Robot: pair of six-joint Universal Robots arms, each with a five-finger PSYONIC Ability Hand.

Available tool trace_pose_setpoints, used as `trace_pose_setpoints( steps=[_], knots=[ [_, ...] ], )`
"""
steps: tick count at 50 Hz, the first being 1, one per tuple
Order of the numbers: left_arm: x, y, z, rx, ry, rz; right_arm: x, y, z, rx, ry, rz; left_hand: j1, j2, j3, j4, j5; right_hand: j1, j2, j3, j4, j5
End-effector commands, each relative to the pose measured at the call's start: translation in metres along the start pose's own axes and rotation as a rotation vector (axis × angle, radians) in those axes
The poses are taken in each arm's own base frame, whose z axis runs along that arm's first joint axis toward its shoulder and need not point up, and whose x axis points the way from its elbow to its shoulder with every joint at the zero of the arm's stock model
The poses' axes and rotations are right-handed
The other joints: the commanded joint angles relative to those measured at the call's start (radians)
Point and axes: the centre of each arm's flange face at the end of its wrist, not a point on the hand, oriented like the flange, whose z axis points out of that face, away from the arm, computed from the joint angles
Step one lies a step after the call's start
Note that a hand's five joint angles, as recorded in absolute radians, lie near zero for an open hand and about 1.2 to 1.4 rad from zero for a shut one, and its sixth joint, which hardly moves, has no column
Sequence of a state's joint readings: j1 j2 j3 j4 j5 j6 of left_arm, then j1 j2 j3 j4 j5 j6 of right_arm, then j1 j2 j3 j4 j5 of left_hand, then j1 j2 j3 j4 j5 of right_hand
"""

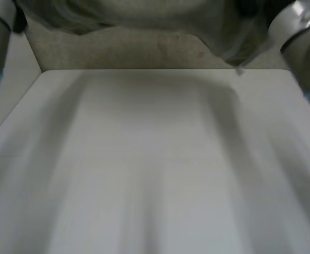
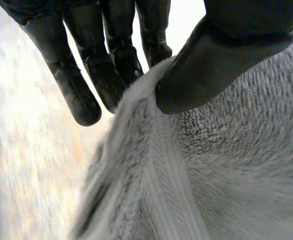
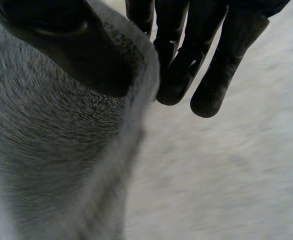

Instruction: Fold the towel.

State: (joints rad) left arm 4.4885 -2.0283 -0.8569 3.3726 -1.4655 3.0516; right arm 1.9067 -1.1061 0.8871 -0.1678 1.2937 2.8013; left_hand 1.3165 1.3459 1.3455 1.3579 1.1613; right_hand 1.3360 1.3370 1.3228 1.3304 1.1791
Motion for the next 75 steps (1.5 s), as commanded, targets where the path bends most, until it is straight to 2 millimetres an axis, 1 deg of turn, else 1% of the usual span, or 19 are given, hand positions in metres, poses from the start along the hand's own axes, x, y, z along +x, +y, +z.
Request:
trace_pose_setpoints(
  steps=[1, 7, 12, 24, 35, 40, 47, 54, 56, 57, 59, 60, 61, 62, 64, 67, 69, 73, 75],
  knots=[
    [-0.005, 0.097, -0.064, -0.28, 0.042, -0.024, -0.039, 0.083, -0.044, -0.258, -0.202, 0.069, 0.08, 0.05, 0.051, 0.038, 0.06, 0.06, 0.059, 0.073, 0.066, 0.043],
    [-0.008, 0.147, -0.115, -0.379, 0.066, -0.005, -0.058, 0.145, -0.091, -0.478, -0.252, 0.071, 0.08, 0.05, 0.051, 0.038, 0.06, 0.06, 0.059, 0.073, 0.066, 0.043],
    [-0.021, 0.164, -0.138, -0.435, 0.045, 0.052, -0.066, 0.169, -0.115, -0.587, -0.232, 0.106, 0.08, 0.05, 0.051, 0.038, 0.06, 0.06, 0.059, 0.073, 0.066, 0.043],
    [-0.042, 0.162, -0.145, -0.456, 0.017, 0.109, -0.064, 0.186, -0.127, -0.652, -0.1, 0.069, 0.08, 0.05, 0.051, 0.038, 0.06, 0.003, 0.002, 0.016, 0.008, -0.015],
    [-0.05, 0.163, -0.146, -0.46, -0.011, 0.107, -0.051, 0.196, -0.128, -0.712, 0.078, 0.101, 0.08, 0.05, 0.051, 0.038, 0.06, -0.397, -0.398, -0.383, -0.391, -0.414],
    [-0.05, 0.163, -0.146, -0.458, -0.012, 0.107, -0.05, 0.199, -0.128, -0.719, 0.094, 0.101, 0.08, 0.05, 0.051, 0.038, 0.06, -0.373, -0.374, -0.36, -0.368, -0.391],
    [-0.048, 0.164, -0.151, -0.471, -0.01, 0.102, -0.05, 0.198, -0.128, -0.718, 0.098, 0.136, 0.08, 0.05, 0.051, 0.038, 0.06, 0.059, 0.058, 0.072, 0.065, 0.041],
    [-0.047, 0.149, -0.146, -0.436, -0.013, 0.113, -0.029, 0.157, -0.11, -0.613, 0.118, 0.124, 0.08, 0.05, 0.051, 0.038, 0.06, 0.06, 0.059, 0.073, 0.066, 0.043],
    [-0.044, 0.113, -0.135, -0.344, -0.006, 0.136, -0.016, 0.113, -0.101, -0.526, 0.091, 0.116, 0.08, 0.05, 0.051, 0.038, 0.06, 0.06, 0.059, 0.073, 0.066, 0.043],
    [-0.044, 0.113, -0.135, -0.343, -0.006, 0.136, -0.016, 0.113, -0.101, -0.526, 0.091, 0.116, 0.08, 0.05, 0.051, 0.038, 0.06, 0.06, 0.059, 0.073, 0.066, 0.043],
    [-0.041, 0.091, -0.13, -0.294, -0.004, 0.139, 0.001, 0.054, -0.093, -0.426, 0.059, 0.115, 0.08, 0.05, 0.051, 0.038, 0.06, 0.06, 0.059, 0.073, 0.066, 0.043],
    [-0.037, 0.067, -0.126, -0.243, 0.002, 0.134, 0.001, 0.053, -0.093, -0.425, 0.059, 0.115, 0.08, 0.05, 0.051, 0.038, 0.06, 0.06, 0.059, 0.073, 0.066, 0.043],
    [-0.034, 0.041, -0.123, -0.187, 0.002, 0.118, 0.013, 0.025, -0.093, -0.379, 0.056, 0.105, 0.08, 0.05, 0.051, 0.038, 0.06, 0.06, 0.059, 0.073, 0.066, 0.043],
    [-0.034, 0.041, -0.123, -0.186, 0.002, 0.118, 0.013, 0.025, -0.093, -0.379, 0.056, 0.105, 0.08, 0.05, 0.051, 0.038, 0.06, 0.06, 0.059, 0.073, 0.066, 0.043],
    [-0.026, -0.011, -0.119, -0.07, 0.014, 0.082, 0.038, -0.021, -0.095, -0.301, 0.081, 0.074, 0.08, 0.05, 0.051, 0.038, 0.06, 0.06, 0.059, 0.073, 0.066, 0.043],
    [-0.022, -0.032, -0.118, -0.023, 0.021, 0.065, 0.054, -0.054, -0.096, -0.232, 0.105, 0.037, 0.08, 0.05, 0.051, 0.038, 0.06, 0.06, 0.059, 0.073, 0.066, 0.043],
    [-0.018, -0.058, -0.117, 0.02, 0.036, 0.044, 0.058, -0.059, -0.096, -0.225, 0.104, 0.028, 0.08, 0.05, 0.051, 0.038, 0.06, 0.06, 0.059, 0.073, 0.066, 0.043],
    [-0.018, -0.061, -0.116, 0.001, 0.046, 0.039, 0.062, -0.055, -0.092, -0.244, 0.096, 0.005, 0.08, 0.05, 0.051, 0.038, 0.06, 0.06, 0.059, 0.073, 0.066, 0.043],
    [-0.026, -0.046, -0.112, -0.049, 0.027, 0.033, 0.055, -0.029, -0.085, -0.32, 0.049, -0.071, 0.08, 0.05, 0.051, 0.038, 0.06, 0.06, 0.059, 0.073, 0.066, 0.043]
  ],
)
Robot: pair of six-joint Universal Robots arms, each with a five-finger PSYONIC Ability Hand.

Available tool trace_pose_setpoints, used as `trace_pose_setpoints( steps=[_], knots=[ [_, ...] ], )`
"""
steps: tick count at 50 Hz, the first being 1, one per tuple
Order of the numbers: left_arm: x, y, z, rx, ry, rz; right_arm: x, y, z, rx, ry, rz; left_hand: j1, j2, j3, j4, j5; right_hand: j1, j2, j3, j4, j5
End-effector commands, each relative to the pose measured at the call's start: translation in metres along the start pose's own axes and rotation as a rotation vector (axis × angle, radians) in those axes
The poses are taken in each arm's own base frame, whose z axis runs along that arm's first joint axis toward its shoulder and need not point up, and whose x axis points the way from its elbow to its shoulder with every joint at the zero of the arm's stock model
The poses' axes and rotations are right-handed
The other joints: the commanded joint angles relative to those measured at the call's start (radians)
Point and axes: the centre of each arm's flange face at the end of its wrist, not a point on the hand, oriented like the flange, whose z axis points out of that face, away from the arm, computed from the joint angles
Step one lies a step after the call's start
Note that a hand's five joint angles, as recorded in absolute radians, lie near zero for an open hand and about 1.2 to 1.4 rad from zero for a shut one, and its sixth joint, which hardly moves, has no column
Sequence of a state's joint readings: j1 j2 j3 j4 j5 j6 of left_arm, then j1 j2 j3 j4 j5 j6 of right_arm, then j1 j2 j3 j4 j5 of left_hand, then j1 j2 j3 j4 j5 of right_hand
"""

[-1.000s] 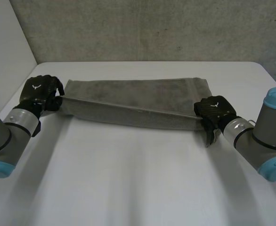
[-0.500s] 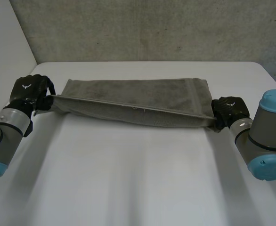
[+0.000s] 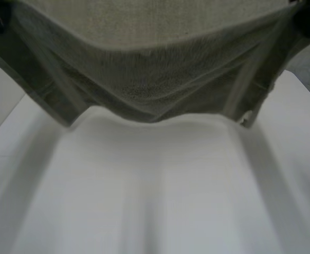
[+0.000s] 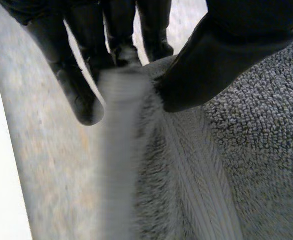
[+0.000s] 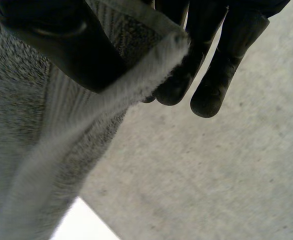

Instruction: Fold the towel.

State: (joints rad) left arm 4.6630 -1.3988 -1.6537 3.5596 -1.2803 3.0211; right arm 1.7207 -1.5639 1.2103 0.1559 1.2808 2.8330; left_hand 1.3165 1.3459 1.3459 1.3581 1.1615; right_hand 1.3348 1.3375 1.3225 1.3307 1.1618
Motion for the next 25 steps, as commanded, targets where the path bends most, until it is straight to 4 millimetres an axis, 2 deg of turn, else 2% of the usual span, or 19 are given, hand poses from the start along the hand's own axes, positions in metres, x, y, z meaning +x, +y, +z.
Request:
trace_pose_setpoints(
  steps=[1, 2, 3, 4, 5, 6, 8, 9, 10, 11, 13, 15, 17, 19, 20, 22, 23, 24, 25],
  knots=[
    [-0.006, 0.003, 0.005, -0.049, -0.003, -0.023, 0.0, 0.021, 0.016, -0.078, -0.031, -0.112, 0.08, 0.05, 0.05, 0.038, 0.06, 0.061, 0.059, 0.074, 0.066, 0.06],
    [-0.009, 0.019, 0.007, -0.094, -0.009, -0.036, -0.004, 0.038, 0.022, -0.126, -0.055, -0.173, 0.08, 0.05, 0.05, 0.038, 0.06, 0.061, 0.059, 0.074, 0.066, 0.06],
    [-0.009, 0.02, 0.007, -0.094, -0.009, -0.036, -0.007, 0.057, 0.029, -0.173, -0.071, -0.229, 0.08, 0.05, 0.05, 0.038, 0.06, 0.061, 0.059, 0.074, 0.066, 0.06],
    [-0.014, 0.042, 0.011, -0.15, -0.018, -0.053, -0.007, 0.057, 0.029, -0.174, -0.071, -0.23, 0.08, 0.05, 0.05, 0.038, 0.06, 0.061, 0.059, 0.074, 0.066, 0.06],
    [-0.018, 0.062, 0.015, -0.196, -0.024, -0.067, -0.013, 0.076, 0.035, -0.212, -0.1, -0.273, 0.08, 0.05, 0.05, 0.038, 0.06, 0.061, 0.059, 0.074, 0.066, 0.06],
    [-0.018, 0.063, 0.015, -0.197, -0.025, -0.067, -0.013, 0.076, 0.036, -0.212, -0.101, -0.273, 0.08, 0.05, 0.05, 0.038, 0.06, 0.061, 0.059, 0.074, 0.066, 0.06],
    [-0.026, 0.104, 0.024, -0.279, -0.036, -0.086, -0.029, 0.112, 0.051, -0.267, -0.158, -0.313, 0.08, 0.05, 0.05, 0.038, 0.06, 0.061, 0.059, 0.074, 0.066, 0.06],
    [-0.026, 0.104, 0.024, -0.279, -0.036, -0.086, -0.029, 0.112, 0.051, -0.267, -0.158, -0.313, 0.08, 0.05, 0.05, 0.038, 0.06, 0.061, 0.059, 0.074, 0.066, 0.06],
    [-0.03, 0.125, 0.031, -0.314, -0.036, -0.077, -0.036, 0.127, 0.061, -0.279, -0.167, -0.315, 0.08, 0.05, 0.05, 0.038, 0.06, 0.061, 0.059, 0.074, 0.066, 0.06],
    [-0.03, 0.126, 0.031, -0.314, -0.036, -0.077, -0.041, 0.138, 0.074, -0.268, -0.158, -0.321, 0.08, 0.05, 0.05, 0.038, 0.06, 0.061, 0.059, 0.074, 0.066, 0.06],
    [-0.027, 0.157, 0.051, -0.338, -0.005, -0.006, -0.043, 0.144, 0.087, -0.244, -0.13, -0.329, 0.08, 0.05, 0.05, 0.038, 0.06, 0.061, 0.059, 0.074, 0.066, 0.06],
    [-0.018, 0.163, 0.064, -0.32, 0.02, 0.044, -0.04, 0.144, 0.101, -0.2, -0.077, -0.342, 0.08, 0.05, 0.05, 0.038, 0.06, 0.061, 0.059, 0.074, 0.066, 0.06],
    [-0.005, 0.161, 0.08, -0.277, 0.036, 0.093, -0.033, 0.134, 0.115, -0.13, -0.005, -0.355, 0.08, 0.05, 0.05, 0.038, 0.06, 0.061, 0.059, 0.074, 0.066, 0.06],
    [0.001, 0.127, 0.116, -0.125, -0.011, 0.155, -0.019, 0.097, 0.136, 0.057, 0.121, -0.347, 0.08, 0.05, 0.05, 0.038, 0.06, 0.061, 0.059, 0.074, 0.066, 0.06],
    [0.001, 0.127, 0.116, -0.124, -0.012, 0.155, -0.019, 0.097, 0.136, 0.058, 0.122, -0.347, 0.08, 0.05, 0.05, 0.038, 0.06, 0.061, 0.059, 0.074, 0.066, 0.06],
    [0.003, 0.078, 0.14, 0.045, -0.067, 0.156, -0.002, 0.052, 0.143, 0.255, 0.22, -0.288, 0.08, 0.05, 0.05, 0.038, 0.06, 0.061, 0.059, 0.074, 0.066, 0.06],
    [0.003, 0.078, 0.14, 0.046, -0.067, 0.156, -0.002, 0.052, 0.143, 0.256, 0.221, -0.287, 0.08, 0.05, 0.05, 0.038, 0.06, 0.061, 0.059, 0.074, 0.066, 0.06],
    [0.003, 0.056, 0.147, 0.11, -0.078, 0.145, 0.005, 0.031, 0.142, 0.343, 0.248, -0.25, 0.08, 0.05, 0.05, 0.038, 0.06, 0.061, 0.059, 0.074, 0.066, 0.06],
    [0.003, 0.056, 0.147, 0.11, -0.078, 0.145, 0.011, 0.017, 0.139, 0.402, 0.269, -0.213, 0.08, 0.05, 0.05, 0.038, 0.06, 0.061, 0.059, 0.074, 0.066, 0.06]
  ],
)
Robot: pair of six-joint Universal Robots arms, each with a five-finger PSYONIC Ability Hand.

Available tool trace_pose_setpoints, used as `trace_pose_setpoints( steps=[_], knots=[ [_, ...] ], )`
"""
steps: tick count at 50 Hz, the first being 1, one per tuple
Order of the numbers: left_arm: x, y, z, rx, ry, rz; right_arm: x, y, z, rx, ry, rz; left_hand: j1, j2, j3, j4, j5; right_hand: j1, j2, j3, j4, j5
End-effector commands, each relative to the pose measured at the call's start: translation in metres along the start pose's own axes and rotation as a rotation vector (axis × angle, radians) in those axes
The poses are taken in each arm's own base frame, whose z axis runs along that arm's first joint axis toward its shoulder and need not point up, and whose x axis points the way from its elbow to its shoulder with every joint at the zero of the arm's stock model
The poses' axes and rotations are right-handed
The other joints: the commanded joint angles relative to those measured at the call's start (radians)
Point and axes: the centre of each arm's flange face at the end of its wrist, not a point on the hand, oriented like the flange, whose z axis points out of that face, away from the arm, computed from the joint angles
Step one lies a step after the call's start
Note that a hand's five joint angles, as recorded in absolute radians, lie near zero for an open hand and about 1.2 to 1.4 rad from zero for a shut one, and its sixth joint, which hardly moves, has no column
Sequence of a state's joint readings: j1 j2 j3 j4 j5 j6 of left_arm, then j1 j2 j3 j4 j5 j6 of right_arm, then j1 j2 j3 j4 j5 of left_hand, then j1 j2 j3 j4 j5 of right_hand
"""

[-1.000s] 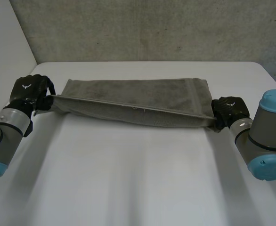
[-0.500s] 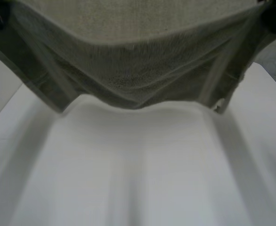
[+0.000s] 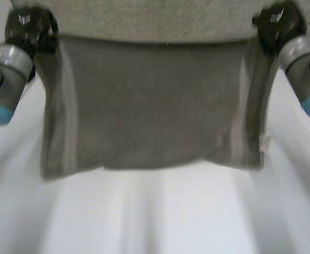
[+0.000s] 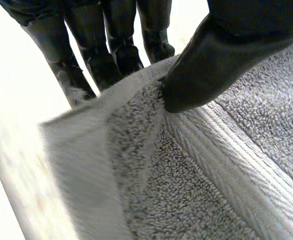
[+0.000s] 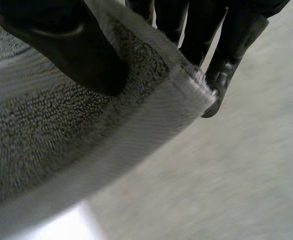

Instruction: Fold the towel.

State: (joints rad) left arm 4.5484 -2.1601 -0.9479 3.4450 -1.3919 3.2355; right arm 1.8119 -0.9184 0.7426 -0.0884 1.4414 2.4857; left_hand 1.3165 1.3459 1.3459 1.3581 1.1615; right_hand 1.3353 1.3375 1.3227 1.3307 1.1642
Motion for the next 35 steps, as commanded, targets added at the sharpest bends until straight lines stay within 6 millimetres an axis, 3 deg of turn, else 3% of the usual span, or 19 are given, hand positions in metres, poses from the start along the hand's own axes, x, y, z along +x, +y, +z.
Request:
trace_pose_setpoints(
  steps=[1, 2, 6, 8, 9, 11, 12, 13, 14, 15, 17, 18, 19, 20, 22, 29, 35],
  knots=[
    [0.001, -0.1, 0.026, 0.304, -0.08, -0.015, 0.059, -0.072, 0.013, 0.332, 0.236, 0.136, 0.08, 0.05, 0.05, 0.038, 0.06, 0.061, 0.059, 0.074, 0.066, 0.058],
    [0.005, -0.111, 0.024, 0.331, -0.068, -0.044, 0.064, -0.076, 0.012, 0.362, 0.242, 0.168, 0.08, 0.05, 0.05, 0.038, 0.06, 0.061, 0.059, 0.074, 0.066, 0.058],
    [0.012, -0.107, 0.021, 0.312, -0.045, -0.086, 0.054, -0.066, 0.009, 0.345, 0.186, 0.207, 0.08, 0.05, 0.05, 0.038, 0.06, 0.061, 0.059, 0.074, 0.066, 0.058],
    [0.017, -0.074, 0.013, 0.211, -0.039, -0.102, 0.031, -0.041, 0.004, 0.266, 0.095, 0.221, 0.08, 0.05, 0.05, 0.038, 0.06, 0.061, 0.059, 0.074, 0.066, 0.058],
    [0.017, -0.074, 0.013, 0.21, -0.039, -0.102, 0.031, -0.041, 0.004, 0.265, 0.094, 0.221, 0.08, 0.05, 0.05, 0.038, 0.06, 0.061, 0.059, 0.074, 0.066, 0.058],
    [0.02, -0.032, 0.0, 0.09, -0.034, -0.112, -0.002, -0.006, -0.009, 0.133, -0.024, 0.248, 0.08, 0.05, 0.05, 0.038, 0.06, 0.061, 0.059, 0.074, 0.066, 0.058],
    [0.02, -0.031, 0.0, 0.089, -0.034, -0.112, -0.002, -0.006, -0.009, 0.132, -0.025, 0.249, 0.08, 0.05, 0.05, 0.038, 0.06, 0.061, 0.059, 0.074, 0.066, 0.058],
    [0.02, -0.011, -0.009, 0.036, -0.037, -0.115, -0.019, 0.012, -0.017, 0.067, -0.08, 0.264, 0.08, 0.05, 0.05, 0.038, 0.06, 0.061, 0.059, 0.074, 0.066, 0.058],
    [0.02, -0.01, -0.009, 0.035, -0.037, -0.115, -0.033, 0.03, -0.027, 0.006, -0.127, 0.277, 0.08, 0.05, 0.05, 0.038, 0.06, 0.061, 0.059, 0.074, 0.066, 0.058],
    [0.022, 0.009, -0.018, -0.013, -0.035, -0.119, -0.033, 0.03, -0.028, 0.006, -0.127, 0.277, 0.08, 0.05, 0.05, 0.038, 0.06, 0.061, 0.059, 0.074, 0.066, 0.058],
    [0.026, 0.043, -0.038, -0.088, -0.016, -0.122, -0.05, 0.063, -0.048, -0.105, -0.186, 0.299, 0.08, 0.05, 0.05, 0.038, 0.06, 0.061, 0.059, 0.074, 0.066, 0.058],
    [0.026, 0.043, -0.038, -0.088, -0.015, -0.122, -0.05, 0.064, -0.048, -0.106, -0.186, 0.299, 0.08, 0.05, 0.05, 0.038, 0.06, 0.061, 0.059, 0.074, 0.066, 0.058],
    [0.028, 0.056, -0.048, -0.113, -0.002, -0.121, -0.055, 0.077, -0.057, -0.148, -0.208, 0.31, 0.08, 0.05, 0.05, 0.038, 0.06, 0.061, 0.059, 0.074, 0.066, 0.058],
    [0.028, 0.056, -0.048, -0.113, -0.001, -0.121, -0.06, 0.086, -0.066, -0.179, -0.232, 0.32, 0.08, 0.05, 0.05, 0.038, 0.06, 0.061, 0.059, 0.074, 0.066, 0.058],
    [0.032, 0.077, -0.07, -0.172, 0.032, -0.119, -0.067, 0.094, -0.075, -0.21, -0.259, 0.327, 0.08, 0.05, 0.05, 0.038, 0.06, 0.061, 0.059, 0.074, 0.066, 0.058],
    [0.03, 0.085, -0.106, -0.233, 0.071, -0.072, -0.073, 0.115, -0.109, -0.333, -0.325, 0.325, 0.08, 0.05, 0.05, 0.038, 0.06, 0.061, 0.059, 0.074, 0.066, 0.058],
    [0.019, 0.064, -0.136, -0.243, 0.104, -0.015, -0.041, 0.102, -0.137, -0.371, -0.327, 0.234, 0.08, 0.05, 0.05, 0.038, 0.06, 0.061, 0.059, 0.074, 0.066, 0.058]
  ],
)
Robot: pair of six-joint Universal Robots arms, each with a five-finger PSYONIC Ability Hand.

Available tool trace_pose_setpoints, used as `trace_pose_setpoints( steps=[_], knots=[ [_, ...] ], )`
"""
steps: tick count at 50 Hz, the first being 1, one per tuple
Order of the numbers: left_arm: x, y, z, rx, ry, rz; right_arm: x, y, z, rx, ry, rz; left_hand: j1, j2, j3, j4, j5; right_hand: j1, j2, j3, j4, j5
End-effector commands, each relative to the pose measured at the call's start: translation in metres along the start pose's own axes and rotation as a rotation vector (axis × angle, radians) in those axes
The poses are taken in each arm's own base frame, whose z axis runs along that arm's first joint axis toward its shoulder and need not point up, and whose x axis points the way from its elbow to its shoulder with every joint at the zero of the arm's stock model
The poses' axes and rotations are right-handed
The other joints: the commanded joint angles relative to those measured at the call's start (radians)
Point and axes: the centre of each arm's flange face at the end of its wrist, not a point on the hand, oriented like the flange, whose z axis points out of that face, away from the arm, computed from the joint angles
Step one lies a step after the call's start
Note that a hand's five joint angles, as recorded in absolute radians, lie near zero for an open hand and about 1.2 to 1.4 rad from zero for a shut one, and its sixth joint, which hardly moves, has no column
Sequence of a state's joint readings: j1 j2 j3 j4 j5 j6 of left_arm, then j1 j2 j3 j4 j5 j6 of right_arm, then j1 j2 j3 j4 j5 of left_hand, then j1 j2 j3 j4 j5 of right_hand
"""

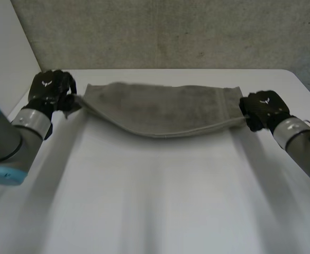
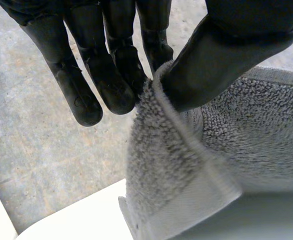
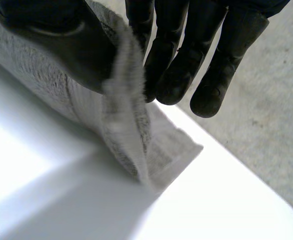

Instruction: Fold the towel.

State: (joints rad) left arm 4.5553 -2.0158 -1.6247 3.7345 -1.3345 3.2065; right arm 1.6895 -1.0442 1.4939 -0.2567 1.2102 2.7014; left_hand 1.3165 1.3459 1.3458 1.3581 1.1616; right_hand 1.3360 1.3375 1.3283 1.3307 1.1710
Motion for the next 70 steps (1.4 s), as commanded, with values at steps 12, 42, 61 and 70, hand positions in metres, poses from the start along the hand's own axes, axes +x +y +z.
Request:
trace_pose_setpoints(
  steps=[12, 42, 61, 70],
  knots=[
    [-0.022, -0.076, -0.082, 0.142, 0.057, 0.137, 0.045, -0.077, -0.095, 0.01, 0.029, -0.035, 0.08, 0.05, 0.05, 0.038, 0.06, 0.06, 0.059, 0.068, 0.066, 0.051],
    [-0.026, 0.057, 0.054, -0.045, 0.133, 0.032, 0.034, 0.009, 0.076, -0.057, 0.014, -0.009, 0.08, 0.05, 0.05, 0.038, 0.06, 0.06, 0.059, 0.068, 0.066, 0.051],
    [-0.023, 0.055, 0.07, -0.042, 0.073, 0.034, 0.041, 0.013, 0.092, -0.024, 0.103, -0.026, -1.132, -1.162, -1.162, -1.174, -1.152, -1.161, -1.163, -1.154, -1.156, -1.171],
    [-0.024, 0.025, 0.057, -0.06, 0.04, 0.021, 0.042, -0.027, 0.069, 0.079, 0.142, 0.02, -1.132, -1.162, -1.162, -1.174, -1.152, -1.161, -1.163, -1.154, -1.156, -1.171]
  ],
)
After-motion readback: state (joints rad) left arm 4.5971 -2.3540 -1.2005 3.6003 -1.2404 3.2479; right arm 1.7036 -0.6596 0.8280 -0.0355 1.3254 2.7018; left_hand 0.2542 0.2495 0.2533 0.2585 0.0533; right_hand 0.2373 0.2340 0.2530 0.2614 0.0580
